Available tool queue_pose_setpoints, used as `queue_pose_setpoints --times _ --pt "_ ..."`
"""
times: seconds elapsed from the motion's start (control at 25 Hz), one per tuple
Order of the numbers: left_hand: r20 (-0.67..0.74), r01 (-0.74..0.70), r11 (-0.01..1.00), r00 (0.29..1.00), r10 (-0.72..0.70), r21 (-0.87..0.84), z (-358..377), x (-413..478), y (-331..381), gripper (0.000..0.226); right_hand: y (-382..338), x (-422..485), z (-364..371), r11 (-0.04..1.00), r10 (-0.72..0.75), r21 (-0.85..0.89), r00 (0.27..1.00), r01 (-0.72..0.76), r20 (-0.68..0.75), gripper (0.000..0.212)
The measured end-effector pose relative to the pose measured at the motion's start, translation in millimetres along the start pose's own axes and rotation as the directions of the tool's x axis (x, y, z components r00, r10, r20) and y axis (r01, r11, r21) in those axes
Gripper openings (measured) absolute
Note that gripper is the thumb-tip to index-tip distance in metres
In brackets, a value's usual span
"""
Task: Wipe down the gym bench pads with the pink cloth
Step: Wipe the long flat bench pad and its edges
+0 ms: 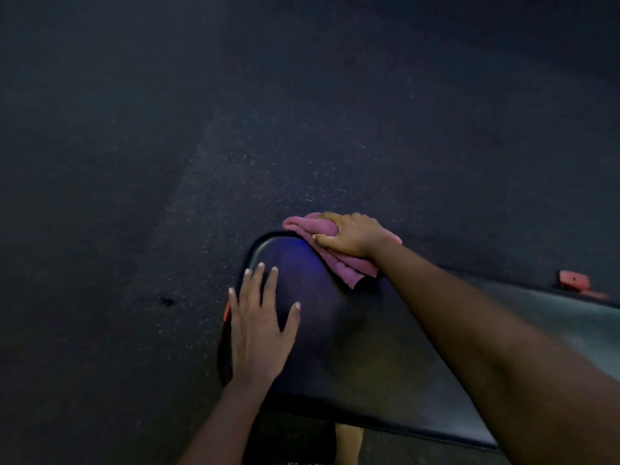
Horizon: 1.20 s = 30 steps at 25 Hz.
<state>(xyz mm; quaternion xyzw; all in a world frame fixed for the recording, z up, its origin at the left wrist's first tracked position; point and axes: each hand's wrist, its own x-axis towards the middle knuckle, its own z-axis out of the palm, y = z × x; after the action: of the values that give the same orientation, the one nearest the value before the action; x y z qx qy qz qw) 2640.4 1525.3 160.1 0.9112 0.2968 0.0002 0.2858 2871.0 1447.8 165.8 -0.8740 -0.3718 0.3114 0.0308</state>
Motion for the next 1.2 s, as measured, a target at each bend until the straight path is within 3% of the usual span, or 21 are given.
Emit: queue_pose_setpoints --times 0.08,0.24,0.36,0.48,0.76,0.88,1.04,1.2 --pt "0.011 -0.178 0.982 0.984 0.178 0.062 18 -6 22 0.067 21 -15 4 0.999 0.030 -0.010 0.999 -0.030 -0.034 0.054" --pt "0.096 -0.389 0.895 0.921 0.377 0.217 63 7 63 0.063 73 -42 7 0.997 0.080 -0.009 0.995 -0.081 -0.067 0.056" --pt "0.154 -0.479 0.823 0.878 0.454 0.305 89 4 96 0.064 120 -73 8 0.994 0.109 -0.009 0.993 -0.110 -0.055 0.059" --pt "0.232 -0.553 0.787 0.832 0.504 0.275 126 -17 146 0.063 182 -117 10 0.988 0.153 0.013 0.984 -0.152 -0.097 0.059" --pt "0.284 -0.651 0.712 0.758 0.588 0.262 211 -59 261 0.062 329 -208 7 0.978 0.210 0.017 0.977 -0.209 -0.049 0.055" --pt "0.296 -0.638 0.697 0.770 0.565 0.328 223 -62 274 0.064 374 -238 4 0.975 0.222 -0.007 0.975 -0.222 0.011 0.053" --pt "0.306 -0.640 0.675 0.768 0.562 0.368 223 -63 272 0.067 369 -232 -6 0.989 0.140 0.042 0.989 -0.139 -0.038 0.051" --pt "0.322 -0.644 0.673 0.765 0.558 0.363 223 -63 276 0.066 332 -201 1 0.999 0.046 0.011 0.999 -0.047 0.026 0.058"
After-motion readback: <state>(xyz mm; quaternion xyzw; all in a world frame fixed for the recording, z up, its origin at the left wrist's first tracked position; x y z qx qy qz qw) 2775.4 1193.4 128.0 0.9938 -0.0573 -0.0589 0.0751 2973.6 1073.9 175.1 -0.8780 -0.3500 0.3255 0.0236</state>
